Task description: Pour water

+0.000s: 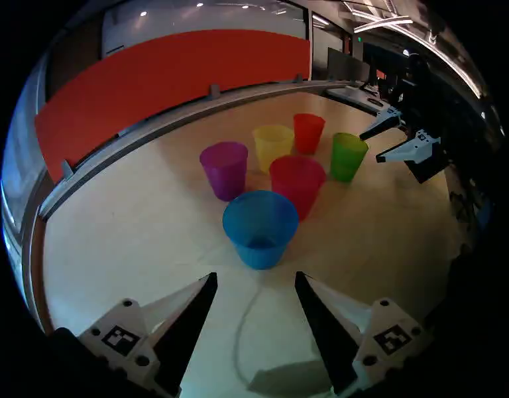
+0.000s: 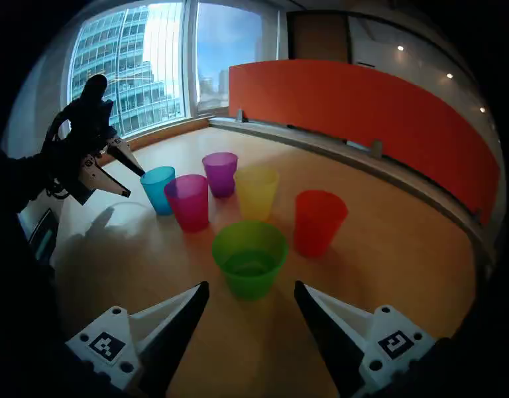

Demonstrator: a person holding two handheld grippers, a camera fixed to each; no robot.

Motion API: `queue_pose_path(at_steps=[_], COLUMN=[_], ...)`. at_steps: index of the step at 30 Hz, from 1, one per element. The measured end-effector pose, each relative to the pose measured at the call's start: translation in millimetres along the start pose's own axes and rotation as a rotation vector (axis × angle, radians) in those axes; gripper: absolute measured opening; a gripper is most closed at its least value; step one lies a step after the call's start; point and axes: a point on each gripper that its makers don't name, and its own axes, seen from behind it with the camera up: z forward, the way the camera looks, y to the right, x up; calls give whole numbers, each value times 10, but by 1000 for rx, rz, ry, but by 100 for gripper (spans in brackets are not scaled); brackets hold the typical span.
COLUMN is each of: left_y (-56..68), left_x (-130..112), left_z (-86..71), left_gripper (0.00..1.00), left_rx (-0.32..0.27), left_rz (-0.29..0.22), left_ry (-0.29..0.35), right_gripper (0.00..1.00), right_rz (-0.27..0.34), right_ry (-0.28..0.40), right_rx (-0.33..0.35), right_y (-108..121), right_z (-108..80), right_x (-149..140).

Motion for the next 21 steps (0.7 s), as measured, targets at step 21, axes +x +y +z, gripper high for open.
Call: queue_pose_path(at_steps=[21], left_y=[-39], left_x=[295], left_z=[-354], left_gripper=[86], left_rx=[162], left_rz=[-114], left_ry=[237], right_gripper=[100], right_rz=[63], right_ry=[123], right_rx=[-167], right_y=[101], right_z=[-462], right_x=[199])
